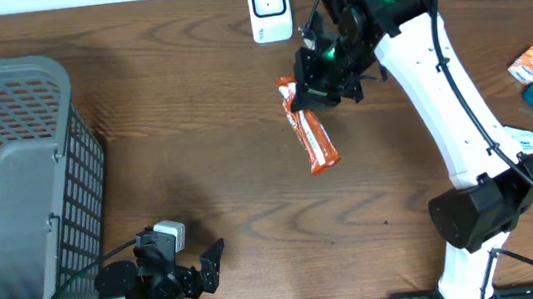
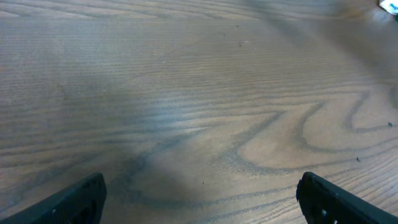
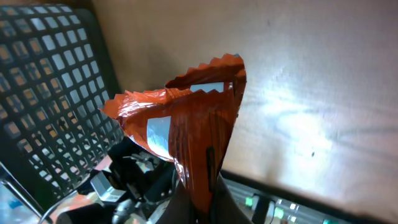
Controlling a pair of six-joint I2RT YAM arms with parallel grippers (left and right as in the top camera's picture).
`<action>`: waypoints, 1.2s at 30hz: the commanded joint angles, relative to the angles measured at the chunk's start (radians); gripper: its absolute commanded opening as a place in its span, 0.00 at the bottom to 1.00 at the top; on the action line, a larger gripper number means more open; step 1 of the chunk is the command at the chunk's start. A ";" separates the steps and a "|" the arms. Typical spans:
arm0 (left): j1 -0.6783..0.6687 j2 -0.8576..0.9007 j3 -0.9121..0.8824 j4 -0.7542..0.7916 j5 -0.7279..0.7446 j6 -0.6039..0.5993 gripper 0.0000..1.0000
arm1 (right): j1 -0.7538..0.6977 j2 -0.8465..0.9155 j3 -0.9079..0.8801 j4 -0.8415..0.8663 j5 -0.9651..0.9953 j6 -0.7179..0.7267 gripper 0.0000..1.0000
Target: Scan the item barcode
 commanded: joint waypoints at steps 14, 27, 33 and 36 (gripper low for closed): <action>0.004 -0.002 0.004 -0.004 0.003 -0.001 0.97 | 0.082 -0.096 -0.029 0.334 0.280 -0.175 0.01; 0.004 -0.002 0.004 -0.004 0.002 -0.002 0.98 | 0.163 -0.002 -0.120 0.787 0.534 -0.596 0.01; 0.004 -0.002 0.004 -0.004 0.002 -0.002 0.98 | 0.158 0.118 -0.120 1.133 0.810 -0.642 0.01; 0.004 -0.002 0.004 -0.004 0.003 -0.002 0.98 | 0.152 0.204 -0.120 1.353 0.903 -0.734 0.01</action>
